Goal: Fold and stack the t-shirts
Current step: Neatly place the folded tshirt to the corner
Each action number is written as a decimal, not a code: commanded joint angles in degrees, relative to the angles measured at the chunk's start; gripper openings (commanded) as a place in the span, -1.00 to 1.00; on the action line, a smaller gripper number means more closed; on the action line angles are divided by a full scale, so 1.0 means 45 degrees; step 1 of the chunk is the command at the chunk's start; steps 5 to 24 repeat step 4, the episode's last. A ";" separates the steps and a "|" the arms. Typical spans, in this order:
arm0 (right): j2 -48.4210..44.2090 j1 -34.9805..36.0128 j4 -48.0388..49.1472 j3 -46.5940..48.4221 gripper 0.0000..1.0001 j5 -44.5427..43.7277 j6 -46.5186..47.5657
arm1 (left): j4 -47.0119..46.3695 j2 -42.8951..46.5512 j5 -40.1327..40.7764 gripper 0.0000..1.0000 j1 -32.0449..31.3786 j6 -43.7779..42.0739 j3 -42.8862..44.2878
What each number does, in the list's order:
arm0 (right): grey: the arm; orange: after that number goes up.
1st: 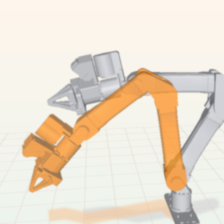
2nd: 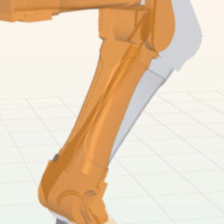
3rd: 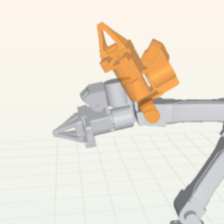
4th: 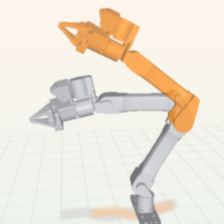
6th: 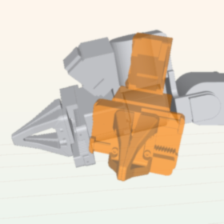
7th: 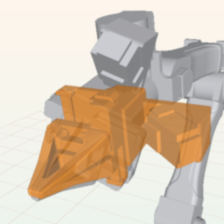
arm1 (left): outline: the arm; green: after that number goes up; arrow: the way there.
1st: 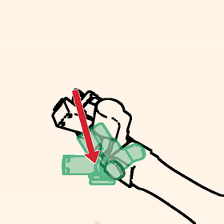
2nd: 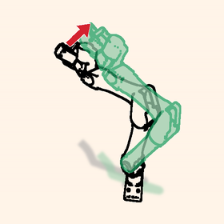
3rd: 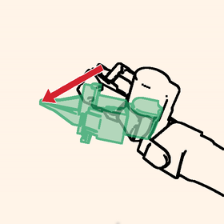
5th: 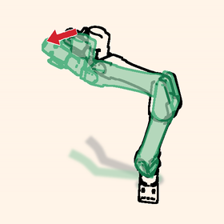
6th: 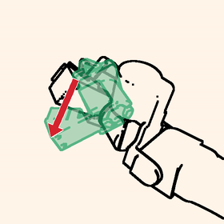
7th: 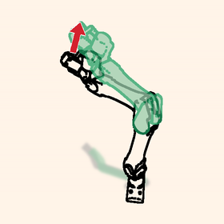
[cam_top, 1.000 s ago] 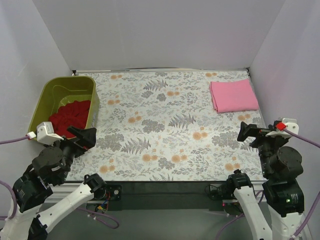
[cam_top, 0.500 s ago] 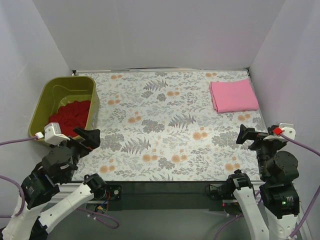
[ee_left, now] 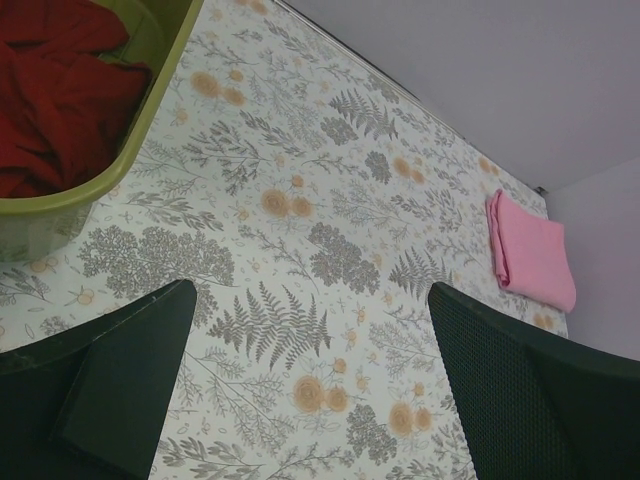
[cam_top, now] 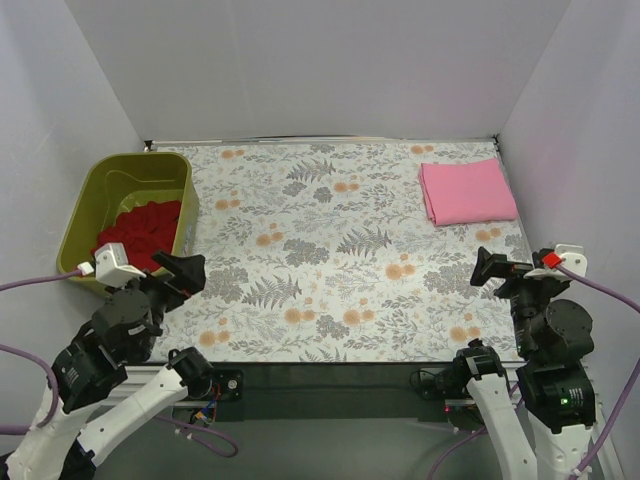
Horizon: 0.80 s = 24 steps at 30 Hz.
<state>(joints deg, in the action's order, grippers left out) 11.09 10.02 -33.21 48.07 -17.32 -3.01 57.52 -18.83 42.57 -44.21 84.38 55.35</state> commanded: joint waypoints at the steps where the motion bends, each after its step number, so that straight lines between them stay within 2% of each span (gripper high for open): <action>1: 0.0055 0.0058 0.0681 -0.0097 0.97 0.0119 -0.0113 | -0.0495 -0.0327 0.0111 0.91 0.0077 -0.0079 -0.0249; 24: 0.0054 0.0078 0.0759 -0.0253 0.96 0.0216 -0.0133 | -0.0768 -0.0327 0.0053 0.91 0.0077 -0.0157 -0.0405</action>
